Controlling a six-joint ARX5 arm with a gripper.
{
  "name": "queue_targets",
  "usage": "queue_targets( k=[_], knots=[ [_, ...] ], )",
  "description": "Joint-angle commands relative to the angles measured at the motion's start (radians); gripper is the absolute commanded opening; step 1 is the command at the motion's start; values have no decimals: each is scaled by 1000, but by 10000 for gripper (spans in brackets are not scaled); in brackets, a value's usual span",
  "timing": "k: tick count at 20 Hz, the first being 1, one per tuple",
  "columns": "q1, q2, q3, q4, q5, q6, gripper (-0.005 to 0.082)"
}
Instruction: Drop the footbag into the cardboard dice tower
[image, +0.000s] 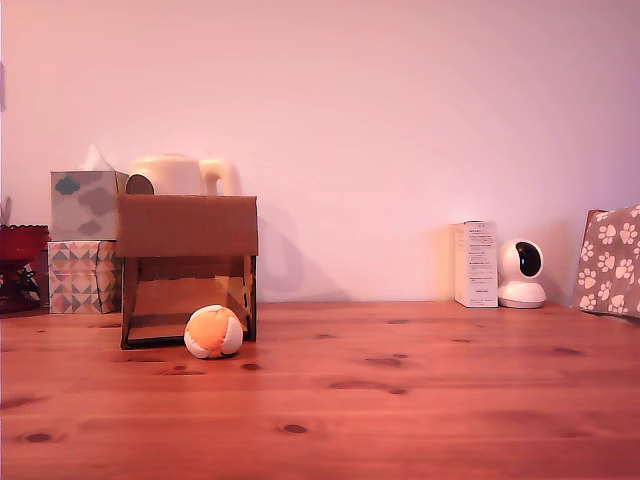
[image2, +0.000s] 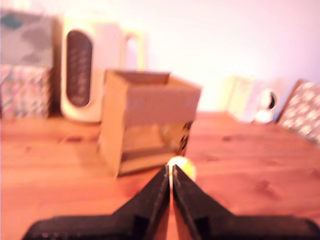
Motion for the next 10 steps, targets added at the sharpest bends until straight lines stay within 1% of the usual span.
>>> queue_targets(
  k=[1, 4, 8, 9, 10],
  knots=[
    [-18, 50, 2, 22, 10, -7, -24],
    [-73, 165, 5, 91, 19, -6, -24],
    [-177, 370, 5, 200, 16, 2, -24],
    [-204, 426, 5, 237, 5, 3, -24],
    [-229, 488, 5, 268, -20, 2, -24]
  ],
)
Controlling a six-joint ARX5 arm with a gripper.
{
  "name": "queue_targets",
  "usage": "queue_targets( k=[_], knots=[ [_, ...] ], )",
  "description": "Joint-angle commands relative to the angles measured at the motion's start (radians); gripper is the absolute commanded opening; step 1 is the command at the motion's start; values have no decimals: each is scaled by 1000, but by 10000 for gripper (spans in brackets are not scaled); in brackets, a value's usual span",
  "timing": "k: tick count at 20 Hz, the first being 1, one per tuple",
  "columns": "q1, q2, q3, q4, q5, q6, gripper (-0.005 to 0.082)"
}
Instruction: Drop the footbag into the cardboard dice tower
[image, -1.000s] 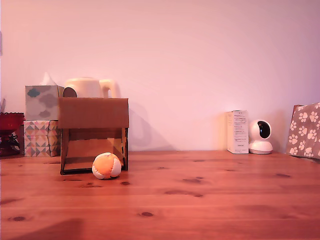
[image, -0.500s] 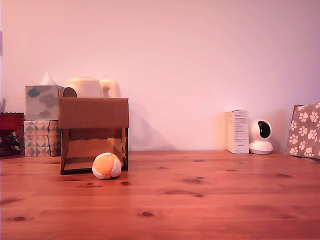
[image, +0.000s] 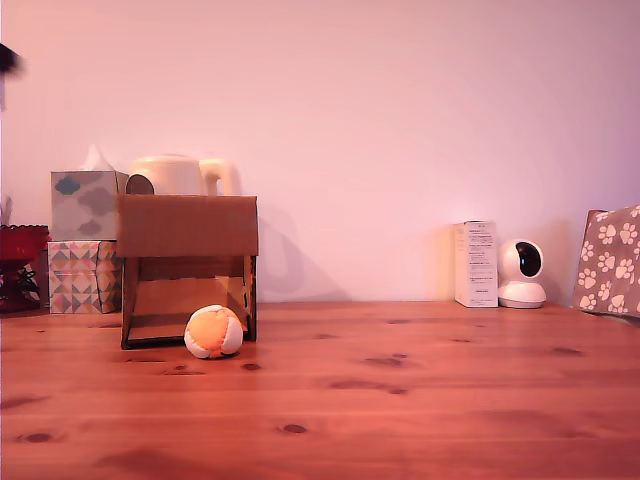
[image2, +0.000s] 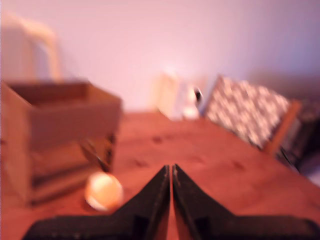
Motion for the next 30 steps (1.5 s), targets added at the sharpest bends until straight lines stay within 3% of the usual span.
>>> queue_targets(
  k=[1, 8, 13, 17, 18, 20, 21, 22, 30],
  knots=[
    [-32, 93, -4, 59, -42, 3, -24],
    [-140, 558, -3, 362, -229, -5, -24],
    [-155, 794, 34, 523, -235, -5, -24],
    [-157, 929, 110, 543, -235, -4, -13],
    [-157, 959, 128, 543, -235, 3, 78],
    [-157, 1022, 175, 542, -236, 3, 538],
    [-157, 1053, 200, 542, -237, 3, 727],
    [-157, 1083, 225, 542, -240, 4, 790],
    [-157, 1267, 397, 528, -316, 100, 775]
  ],
)
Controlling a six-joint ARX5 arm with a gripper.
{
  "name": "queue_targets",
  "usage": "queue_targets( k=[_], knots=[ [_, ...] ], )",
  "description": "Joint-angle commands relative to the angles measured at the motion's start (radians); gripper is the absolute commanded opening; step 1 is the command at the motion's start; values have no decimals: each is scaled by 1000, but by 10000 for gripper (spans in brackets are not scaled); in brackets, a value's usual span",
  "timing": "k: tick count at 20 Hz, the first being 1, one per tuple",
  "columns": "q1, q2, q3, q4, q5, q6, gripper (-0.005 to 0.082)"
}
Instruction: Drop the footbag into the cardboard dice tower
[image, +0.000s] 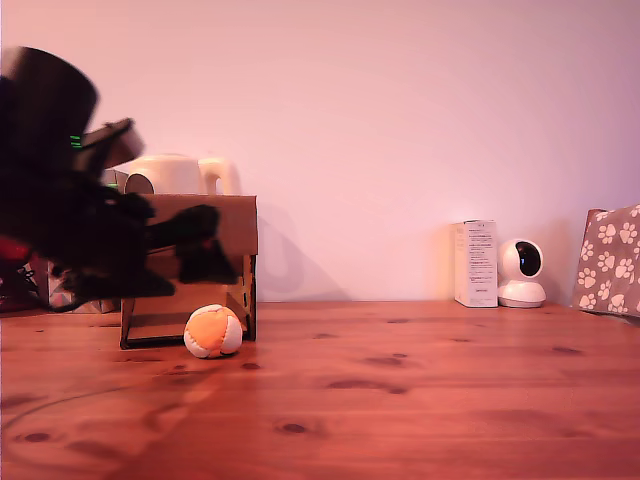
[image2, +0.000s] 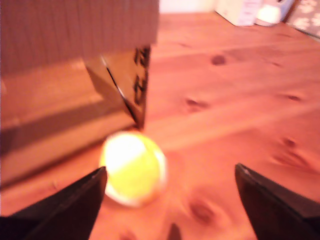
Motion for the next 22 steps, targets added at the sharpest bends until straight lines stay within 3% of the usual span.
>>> queue_targets(
  k=[1, 17, 19, 22],
  knots=[
    [-2, 50, 15, 1, -18, 24, 775],
    [32, 272, 190, -46, -44, 49, 760],
    [37, 279, 192, -57, -40, 50, 636],
    [37, 279, 195, -77, -40, 49, 281]
  ],
)
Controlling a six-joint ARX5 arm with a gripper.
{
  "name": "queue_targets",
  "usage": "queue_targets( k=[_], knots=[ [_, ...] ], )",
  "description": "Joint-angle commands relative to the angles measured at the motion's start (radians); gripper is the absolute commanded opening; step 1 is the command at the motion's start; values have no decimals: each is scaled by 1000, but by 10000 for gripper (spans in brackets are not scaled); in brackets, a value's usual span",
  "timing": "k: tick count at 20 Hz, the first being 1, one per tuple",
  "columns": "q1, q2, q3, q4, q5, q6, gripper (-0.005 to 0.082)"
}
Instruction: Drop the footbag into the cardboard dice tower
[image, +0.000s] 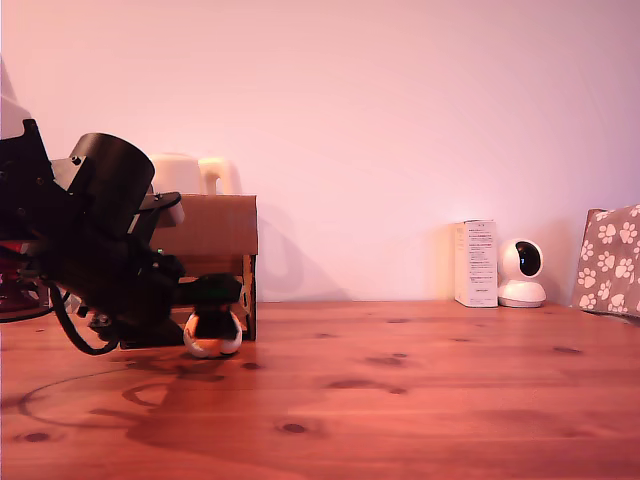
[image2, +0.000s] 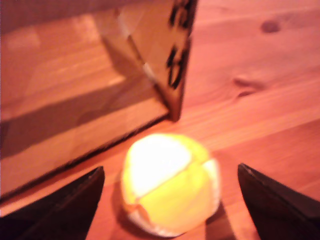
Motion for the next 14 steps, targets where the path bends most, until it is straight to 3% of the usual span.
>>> queue_targets(
  k=[1, 3, 8, 14],
  knots=[
    [1, 35, 6, 6, 3, 4, 189],
    [0, 31, 6, -5, 24, 3, 120],
    [-24, -77, 6, -201, 68, 4, 120],
    [-88, -348, 6, -440, 74, -5, 120]
  ],
)
